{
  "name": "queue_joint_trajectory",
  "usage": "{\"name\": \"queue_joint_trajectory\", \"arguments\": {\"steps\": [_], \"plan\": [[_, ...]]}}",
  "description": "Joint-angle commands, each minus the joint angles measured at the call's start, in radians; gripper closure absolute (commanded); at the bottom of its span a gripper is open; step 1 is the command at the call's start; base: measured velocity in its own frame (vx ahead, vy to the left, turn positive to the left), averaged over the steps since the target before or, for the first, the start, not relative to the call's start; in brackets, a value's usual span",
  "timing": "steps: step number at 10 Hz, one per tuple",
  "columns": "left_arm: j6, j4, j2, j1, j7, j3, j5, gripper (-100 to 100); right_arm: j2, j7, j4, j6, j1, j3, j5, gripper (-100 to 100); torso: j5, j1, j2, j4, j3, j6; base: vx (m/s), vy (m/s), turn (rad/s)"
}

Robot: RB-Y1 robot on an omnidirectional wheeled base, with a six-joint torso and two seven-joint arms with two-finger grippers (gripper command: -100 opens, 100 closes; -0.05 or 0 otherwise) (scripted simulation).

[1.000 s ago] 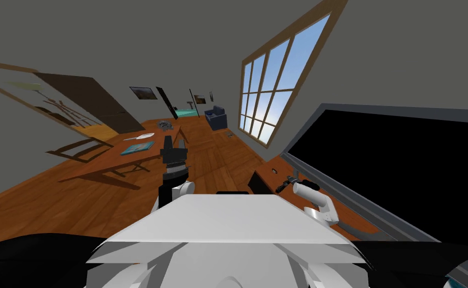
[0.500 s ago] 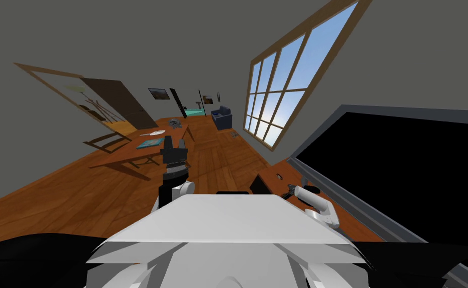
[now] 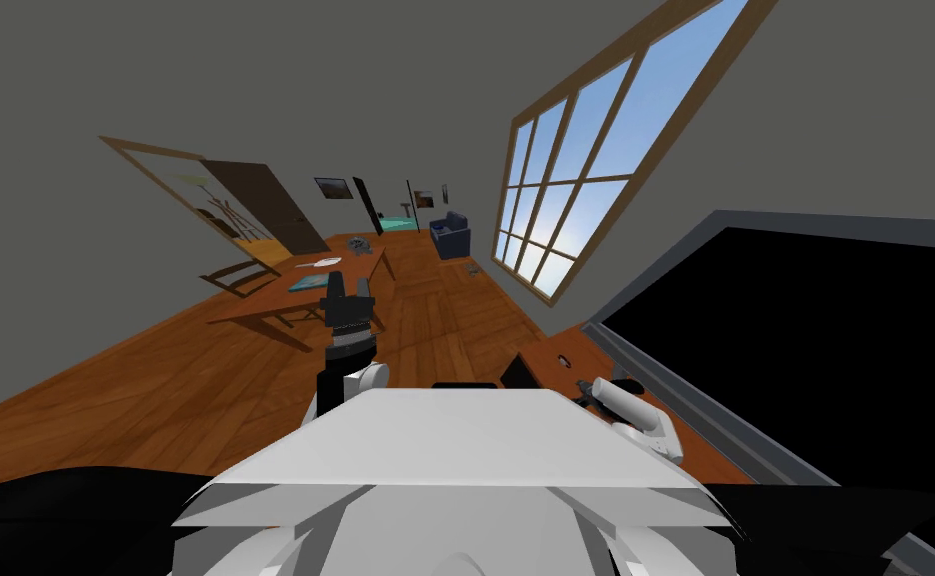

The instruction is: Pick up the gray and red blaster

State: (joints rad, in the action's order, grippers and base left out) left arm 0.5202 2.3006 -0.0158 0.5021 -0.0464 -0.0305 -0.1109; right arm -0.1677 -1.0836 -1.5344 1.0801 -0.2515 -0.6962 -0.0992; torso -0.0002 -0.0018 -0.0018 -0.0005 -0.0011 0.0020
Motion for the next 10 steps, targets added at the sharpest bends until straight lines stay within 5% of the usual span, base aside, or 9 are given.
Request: {"name": "queue_joint_trajectory", "arguments": {"steps": [1, 2, 3, 4, 8, 9, 10], "plan": [[0.000, 0.000, 0.000, 0.000, 0.000, 0.000, 0.000, 0, 0.005, -0.001, 0.030, 0.016, 0.006, -0.010, 0.004, -100, 0.000, 0.000, 0.000, 0.000, 0.000, 0.000, 0.019, -0.025, 0.079], [0.000, 0.000, 0.000, 0.000, 0.000, 0.000, 0.000, 0, -0.001, -0.001, 0.024, 0.011, 0.007, -0.007, 0.002, -100, 0.000, 0.000, 0.000, 0.000, 0.000, 0.000, 0.008, -0.010, 0.015], [0.000, 0.000, 0.000, 0.000, 0.000, 0.000, 0.000, 0, -0.001, -0.001, 0.027, 0.012, 0.008, -0.007, 0.003, 0, 0.000, 0.001, 0.001, 0.000, 0.000, 0.000, 0.000, 0.000, 0.000], [0.000, 0.000, 0.000, 0.000, 0.000, 0.000, 0.000, 0, -0.003, 0.021, 0.063, -0.021, 0.013, 0.012, 0.011, -100, 0.000, 0.002, 0.001, 0.000, 0.001, 0.000, -0.003, -0.034, 0.018], [0.000, 0.000, 0.000, 0.000, 0.000, 0.000, 0.000, 0, -0.007, 0.045, 0.106, -0.058, 0.017, 0.034, 0.020, -100, 0.000, -0.001, 0.002, 0.000, 0.001, 0.000, -0.007, -0.040, 0.013], [0.000, 0.000, 0.000, 0.000, 0.000, 0.000, 0.000, 0, -0.007, 0.048, 0.108, -0.062, 0.018, 0.036, 0.021, 100, 0.000, 0.001, 0.002, 0.000, 0.001, 0.000, 0.000, 0.000, 0.000], [0.000, 0.000, 0.000, 0.000, 0.000, 0.000, 0.000, 0, -0.007, 0.047, 0.108, -0.062, 0.018, 0.036, 0.021, 100, 0.000, 0.002, 0.002, 0.000, 0.001, 0.000, 0.000, 0.000, 0.000]]}}
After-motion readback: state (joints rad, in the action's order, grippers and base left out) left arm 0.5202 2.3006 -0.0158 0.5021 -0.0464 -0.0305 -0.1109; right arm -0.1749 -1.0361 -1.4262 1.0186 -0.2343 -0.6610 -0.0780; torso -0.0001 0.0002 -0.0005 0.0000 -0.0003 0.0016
